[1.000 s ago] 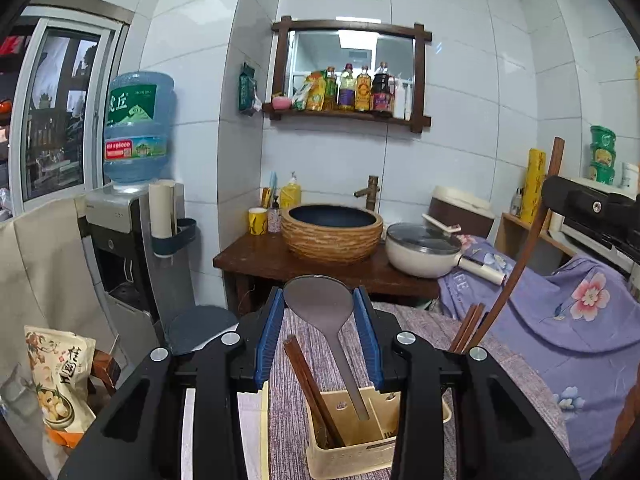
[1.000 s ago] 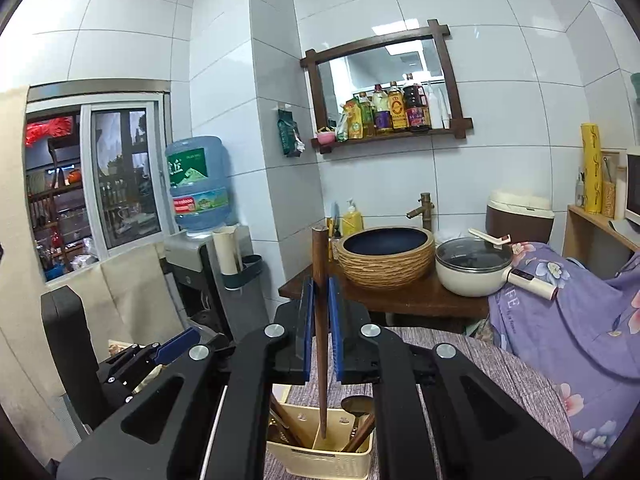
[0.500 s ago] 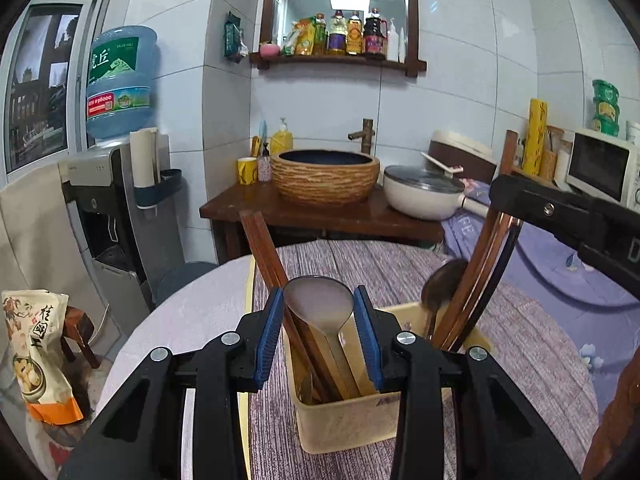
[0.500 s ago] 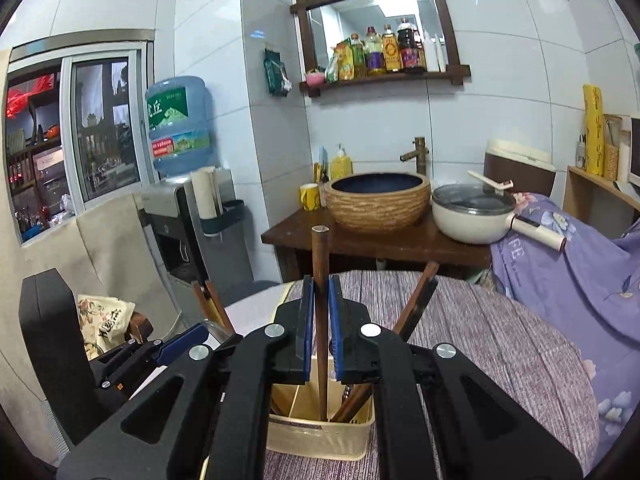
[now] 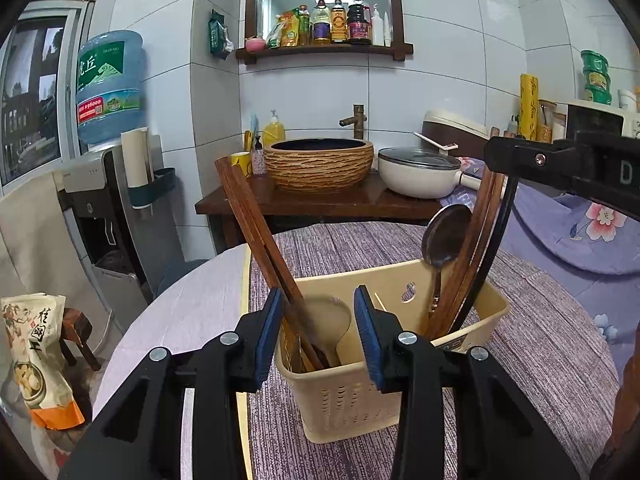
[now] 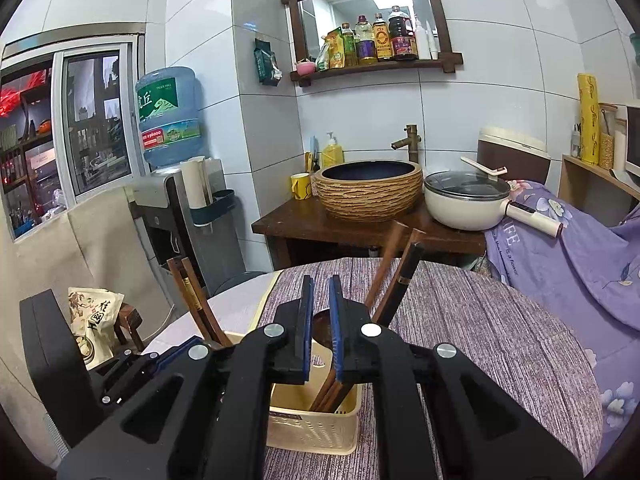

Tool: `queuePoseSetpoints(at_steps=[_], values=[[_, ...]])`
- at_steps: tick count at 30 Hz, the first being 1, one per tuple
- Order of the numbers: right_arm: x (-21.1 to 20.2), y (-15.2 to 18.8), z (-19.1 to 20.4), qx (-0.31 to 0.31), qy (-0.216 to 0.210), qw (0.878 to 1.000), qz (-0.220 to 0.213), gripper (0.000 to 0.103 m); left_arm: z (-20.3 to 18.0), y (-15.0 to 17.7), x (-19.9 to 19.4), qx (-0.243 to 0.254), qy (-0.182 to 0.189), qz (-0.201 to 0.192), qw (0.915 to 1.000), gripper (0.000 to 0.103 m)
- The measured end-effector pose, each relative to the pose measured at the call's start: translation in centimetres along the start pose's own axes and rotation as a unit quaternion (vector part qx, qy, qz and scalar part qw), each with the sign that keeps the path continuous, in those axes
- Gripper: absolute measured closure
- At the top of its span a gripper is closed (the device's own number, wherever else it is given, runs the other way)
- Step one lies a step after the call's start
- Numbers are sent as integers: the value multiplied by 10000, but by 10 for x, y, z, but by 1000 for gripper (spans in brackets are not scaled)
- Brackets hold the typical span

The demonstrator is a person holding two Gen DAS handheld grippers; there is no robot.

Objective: Organize utensils

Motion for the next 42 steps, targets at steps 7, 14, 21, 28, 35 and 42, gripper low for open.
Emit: queuePoseSetpoints(at_steps=[7, 14, 21, 28, 35, 42], values=[[-26, -15, -3, -85, 65, 9989, -460, 54, 4, -5, -17, -84, 45, -143, 9999, 47], [-84, -17, -2, -432, 132, 9941, -987, 17, 23, 2, -68, -264, -86, -574, 9980, 8], [-147, 36, 6, -604, -84, 9905, -1234, 6, 33, 39, -132, -202, -29, -986, 9949, 6], [-187, 118, 13, -476, -86, 9942, -957, 6, 24, 79, -173, -247, -71, -1002, 9946, 6], [-223, 163, 11, -728, 17, 9936, -864, 6, 12, 115, -200, -332, -72, -727, 9968, 6], [-245, 187, 4, -606, -92, 9953, -756, 6, 11, 121, -217, -316, -87, -847, 9959, 6]])
Point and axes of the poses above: each gripper's, at about its wrist camera, not at the fingertips, and x roughly the way its jaws point, z to its left, y to its underside, the point moved 10 cm from there along x, roughly the way its jaws point, and after that the axes turned 5 degrees about -z, right-handed, at the moved point
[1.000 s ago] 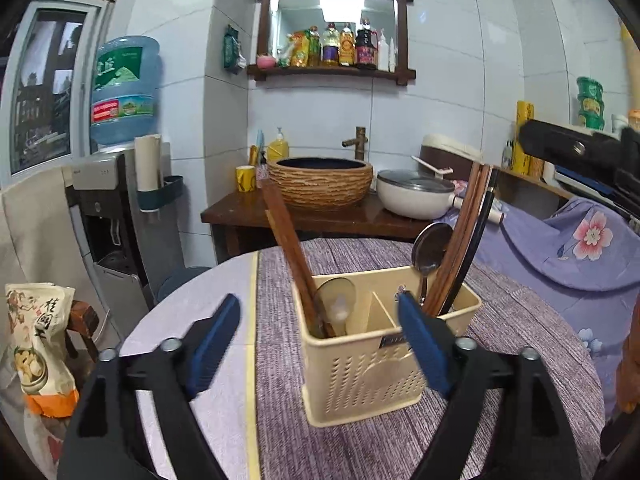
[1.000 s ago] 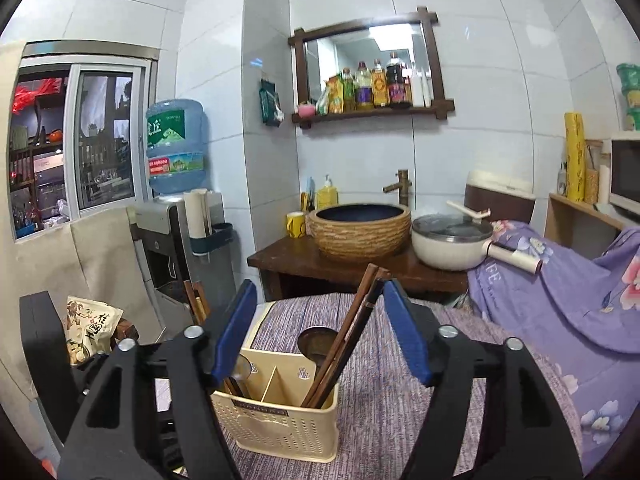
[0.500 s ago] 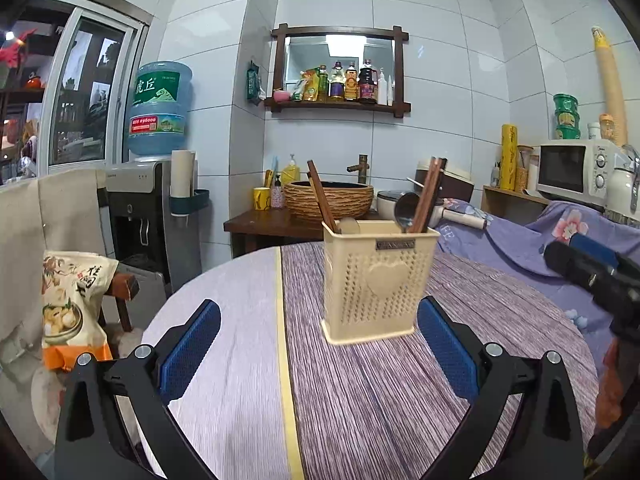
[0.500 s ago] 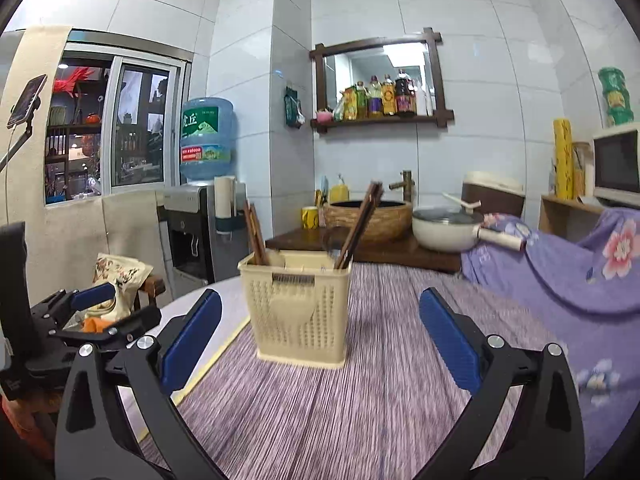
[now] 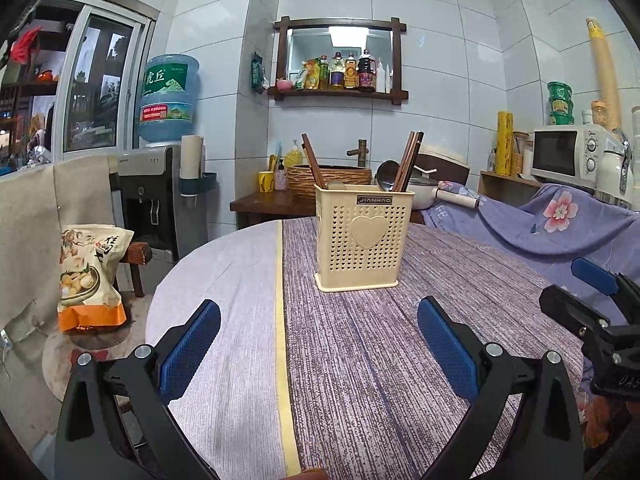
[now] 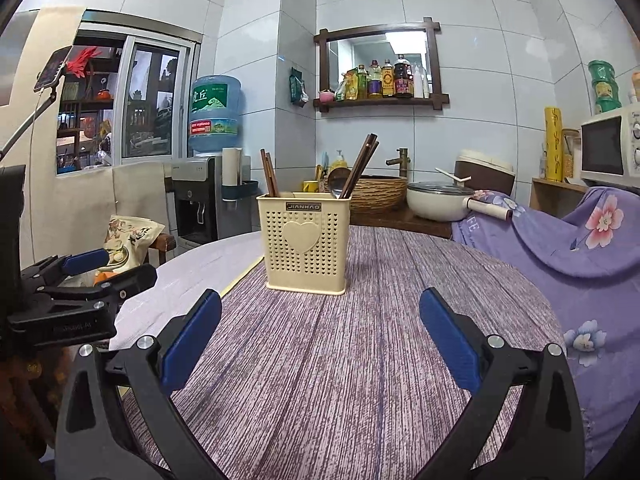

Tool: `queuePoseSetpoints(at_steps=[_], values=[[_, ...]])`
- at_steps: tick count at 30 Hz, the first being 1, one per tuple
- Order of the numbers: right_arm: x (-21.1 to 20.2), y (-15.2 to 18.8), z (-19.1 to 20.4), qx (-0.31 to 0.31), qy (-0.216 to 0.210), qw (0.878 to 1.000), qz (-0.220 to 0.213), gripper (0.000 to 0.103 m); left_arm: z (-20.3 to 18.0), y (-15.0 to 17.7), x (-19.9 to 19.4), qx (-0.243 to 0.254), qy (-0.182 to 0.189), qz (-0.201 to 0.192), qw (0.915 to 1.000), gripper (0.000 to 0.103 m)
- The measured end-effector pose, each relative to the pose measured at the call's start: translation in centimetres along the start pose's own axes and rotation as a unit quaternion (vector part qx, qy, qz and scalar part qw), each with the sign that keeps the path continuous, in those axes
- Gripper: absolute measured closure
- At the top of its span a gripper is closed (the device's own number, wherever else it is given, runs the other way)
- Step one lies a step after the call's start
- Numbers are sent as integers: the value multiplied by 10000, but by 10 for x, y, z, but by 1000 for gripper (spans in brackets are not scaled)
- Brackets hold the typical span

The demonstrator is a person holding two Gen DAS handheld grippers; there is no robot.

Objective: Organize utensils

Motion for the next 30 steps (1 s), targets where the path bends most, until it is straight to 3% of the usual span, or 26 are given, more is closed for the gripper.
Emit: queuePoseSetpoints(at_steps=[30], values=[[2, 1, -4, -7, -83, 9999, 112, 6, 6, 2, -1, -100, 42, 53, 9999, 6]])
Point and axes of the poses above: each gripper's, at about its wrist camera, not at the fingertips, and x roughly the way its jaws point, z to its left, y to its underside, the point moved 10 cm from there along x, roughly the way its jaws point, and after that the axes turned 5 degrees about -z, right-handed, at the moved point
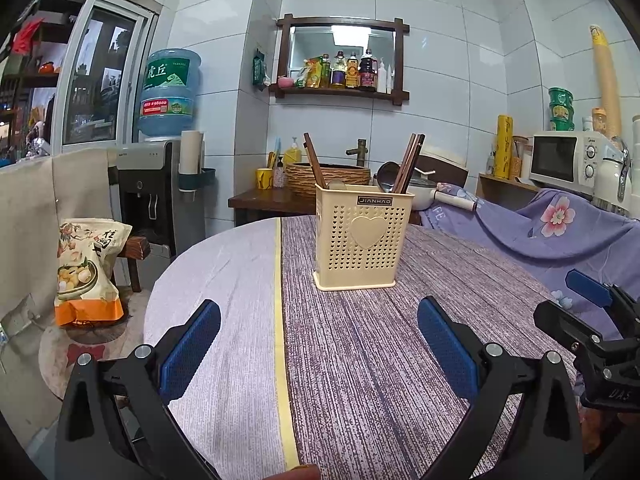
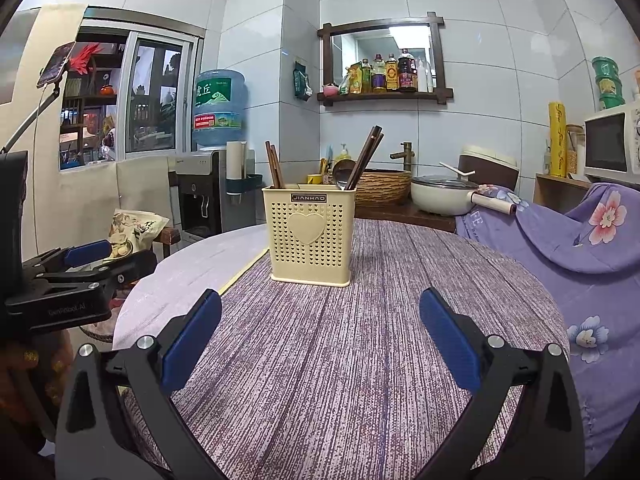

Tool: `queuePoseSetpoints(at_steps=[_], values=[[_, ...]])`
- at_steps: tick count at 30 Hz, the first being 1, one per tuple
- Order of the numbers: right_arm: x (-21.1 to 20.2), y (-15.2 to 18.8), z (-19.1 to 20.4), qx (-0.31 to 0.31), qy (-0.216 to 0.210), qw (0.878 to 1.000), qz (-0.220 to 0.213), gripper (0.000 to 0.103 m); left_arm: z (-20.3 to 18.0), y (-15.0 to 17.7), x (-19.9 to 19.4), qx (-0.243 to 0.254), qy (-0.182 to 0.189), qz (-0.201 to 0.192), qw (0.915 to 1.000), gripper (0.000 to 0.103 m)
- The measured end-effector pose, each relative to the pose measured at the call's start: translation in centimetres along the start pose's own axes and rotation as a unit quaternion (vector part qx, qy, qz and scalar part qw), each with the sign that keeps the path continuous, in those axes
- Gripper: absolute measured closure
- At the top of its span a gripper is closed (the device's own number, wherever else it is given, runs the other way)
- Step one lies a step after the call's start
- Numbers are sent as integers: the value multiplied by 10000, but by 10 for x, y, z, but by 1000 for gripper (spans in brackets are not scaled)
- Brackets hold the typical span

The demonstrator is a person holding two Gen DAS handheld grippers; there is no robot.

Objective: Organize utensils

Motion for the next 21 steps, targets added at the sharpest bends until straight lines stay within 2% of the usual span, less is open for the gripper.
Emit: queuePoseSetpoints(at_steps=[21], values=[[3, 2, 2, -4, -31, 10000, 52, 6, -1, 1, 2, -71, 57, 66, 9999, 6]])
Point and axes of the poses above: each gripper's, at about its wrist camera, not at the fingertips, and x roughly the way its jaws point, z to its left, y to its underside, the point moved 10 cm from there along x, roughly the way its jaws point, and after that the axes turned 5 degrees about -z, right-handed, at the moved point
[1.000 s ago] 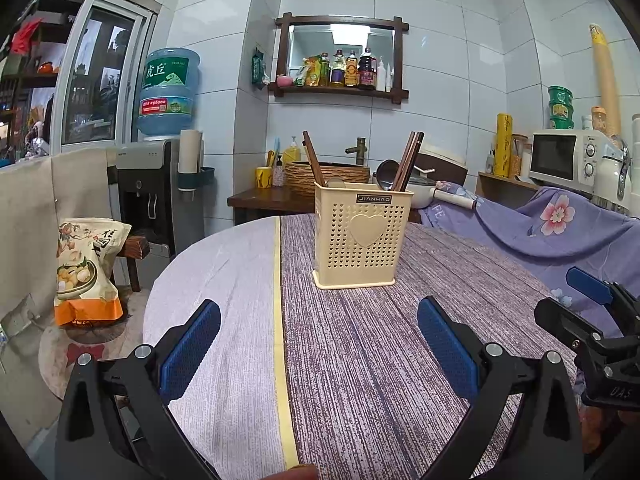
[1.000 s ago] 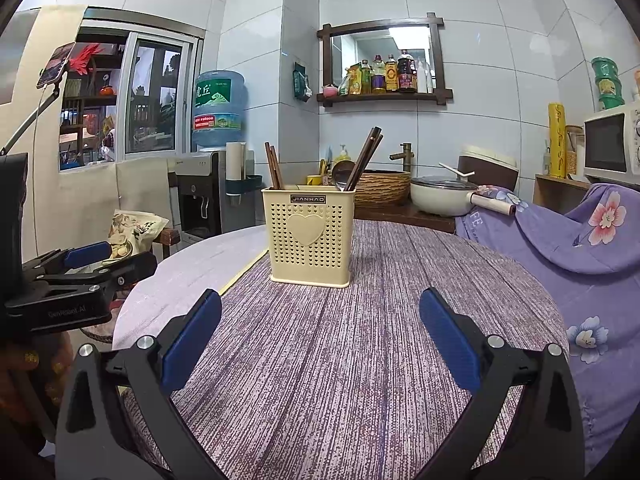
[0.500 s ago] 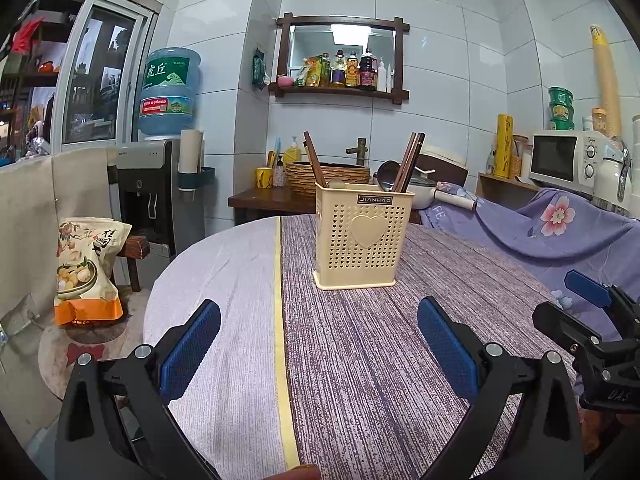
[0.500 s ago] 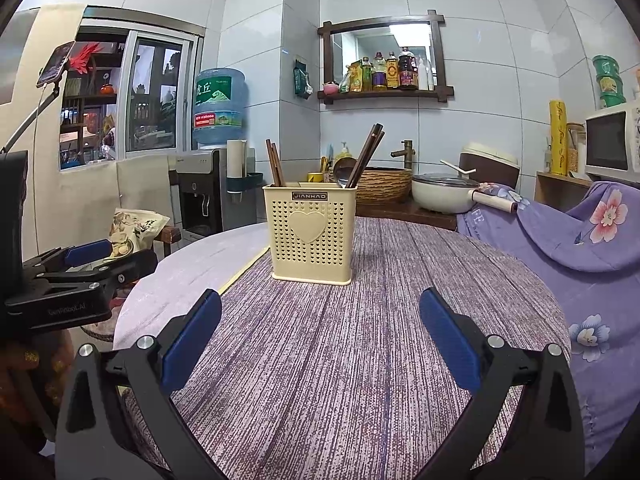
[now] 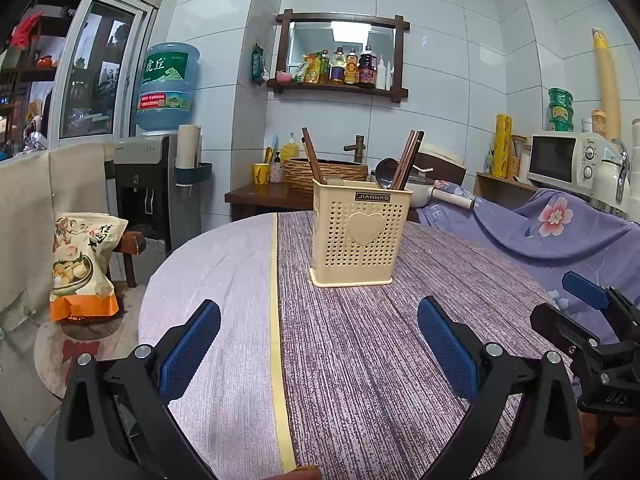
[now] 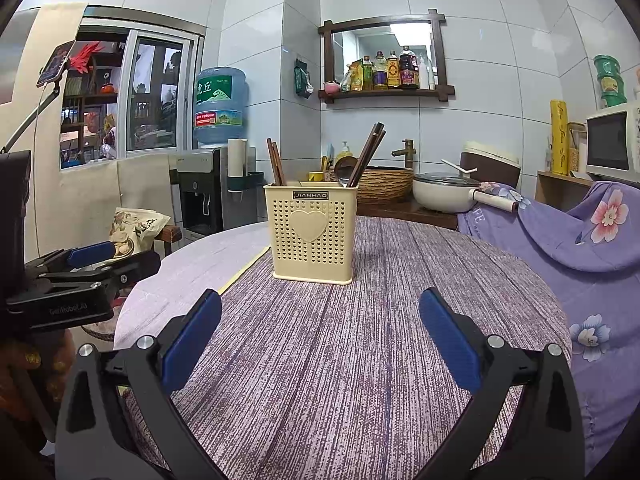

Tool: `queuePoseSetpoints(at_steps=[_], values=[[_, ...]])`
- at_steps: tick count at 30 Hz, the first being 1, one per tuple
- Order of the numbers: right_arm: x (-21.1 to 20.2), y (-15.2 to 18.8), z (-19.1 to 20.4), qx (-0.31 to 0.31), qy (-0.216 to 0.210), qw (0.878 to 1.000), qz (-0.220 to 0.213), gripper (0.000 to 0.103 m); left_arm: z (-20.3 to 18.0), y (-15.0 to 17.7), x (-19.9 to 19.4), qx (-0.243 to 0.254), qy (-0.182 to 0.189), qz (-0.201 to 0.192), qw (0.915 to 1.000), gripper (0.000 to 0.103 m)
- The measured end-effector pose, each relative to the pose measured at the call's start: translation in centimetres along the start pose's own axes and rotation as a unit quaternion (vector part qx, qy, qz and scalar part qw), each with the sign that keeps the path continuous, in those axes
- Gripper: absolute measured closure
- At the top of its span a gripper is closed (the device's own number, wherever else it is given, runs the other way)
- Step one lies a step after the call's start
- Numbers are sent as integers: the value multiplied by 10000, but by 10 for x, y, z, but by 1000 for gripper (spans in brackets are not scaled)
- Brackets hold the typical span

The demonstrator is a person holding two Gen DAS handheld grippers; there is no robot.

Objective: Organize utensils

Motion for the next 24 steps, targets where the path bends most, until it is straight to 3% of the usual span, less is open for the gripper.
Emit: queuePoseSetpoints(at_steps=[24], values=[[1, 2, 2, -14, -18, 10000, 44, 6, -5, 3, 1, 98, 16, 54, 9999, 6]])
Point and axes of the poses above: each gripper's, at about its wrist camera, not at the fingertips, and x roughly the way its jaws point, z to its left, y to its underside, the point moved 10 cm from there along x, roughly the way its jaws point, and after that the axes turned 5 degrees about -z, right-handed, at the moved point
